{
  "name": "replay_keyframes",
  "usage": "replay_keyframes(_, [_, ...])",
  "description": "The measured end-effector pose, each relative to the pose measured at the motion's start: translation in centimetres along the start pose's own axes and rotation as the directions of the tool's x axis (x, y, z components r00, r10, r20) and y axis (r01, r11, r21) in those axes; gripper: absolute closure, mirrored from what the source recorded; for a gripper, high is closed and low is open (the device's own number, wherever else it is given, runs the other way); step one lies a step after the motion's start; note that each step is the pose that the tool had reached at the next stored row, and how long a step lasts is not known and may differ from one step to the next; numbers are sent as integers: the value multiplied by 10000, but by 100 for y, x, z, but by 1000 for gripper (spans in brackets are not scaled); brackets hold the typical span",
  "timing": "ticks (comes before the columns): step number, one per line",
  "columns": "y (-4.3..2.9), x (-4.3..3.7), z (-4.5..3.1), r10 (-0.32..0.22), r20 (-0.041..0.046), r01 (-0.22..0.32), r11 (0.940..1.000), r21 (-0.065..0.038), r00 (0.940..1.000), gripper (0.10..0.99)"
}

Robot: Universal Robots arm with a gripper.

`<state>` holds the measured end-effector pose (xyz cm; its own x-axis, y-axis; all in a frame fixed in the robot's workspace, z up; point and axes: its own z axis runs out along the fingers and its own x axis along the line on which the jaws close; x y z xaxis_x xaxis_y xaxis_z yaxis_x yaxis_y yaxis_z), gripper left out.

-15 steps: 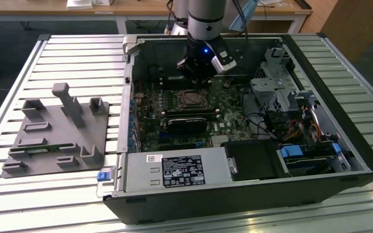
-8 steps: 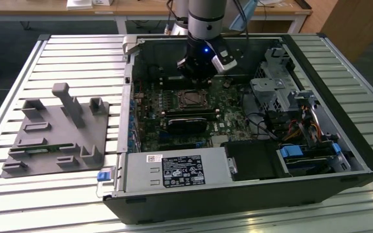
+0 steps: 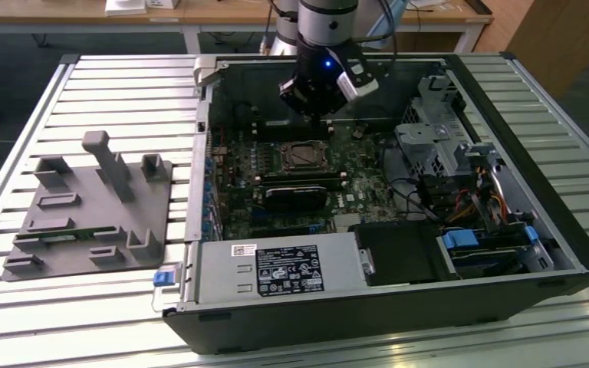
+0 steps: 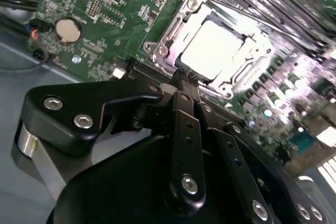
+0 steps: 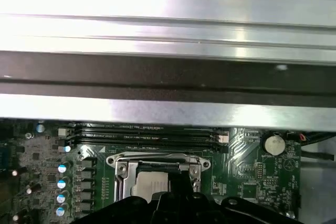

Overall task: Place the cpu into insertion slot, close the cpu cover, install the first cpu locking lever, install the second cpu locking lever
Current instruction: 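Install the second cpu locking lever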

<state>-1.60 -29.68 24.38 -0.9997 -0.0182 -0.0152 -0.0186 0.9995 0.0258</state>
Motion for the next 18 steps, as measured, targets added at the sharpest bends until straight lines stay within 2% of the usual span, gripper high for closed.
replay_keyframes(3, [1,-1,-63,0,-3,0,10000,2,10000,980])
replay_keyframes(7, [-38,-1,-66,1,-12,-1,10000,3,10000,980])
replay_keyframes(11, [-133,1,-67,0,-26,0,10000,3,10000,980])
replay_keyframes(18, [-359,5,-57,1,-52,-1,10000,-19,10000,980])
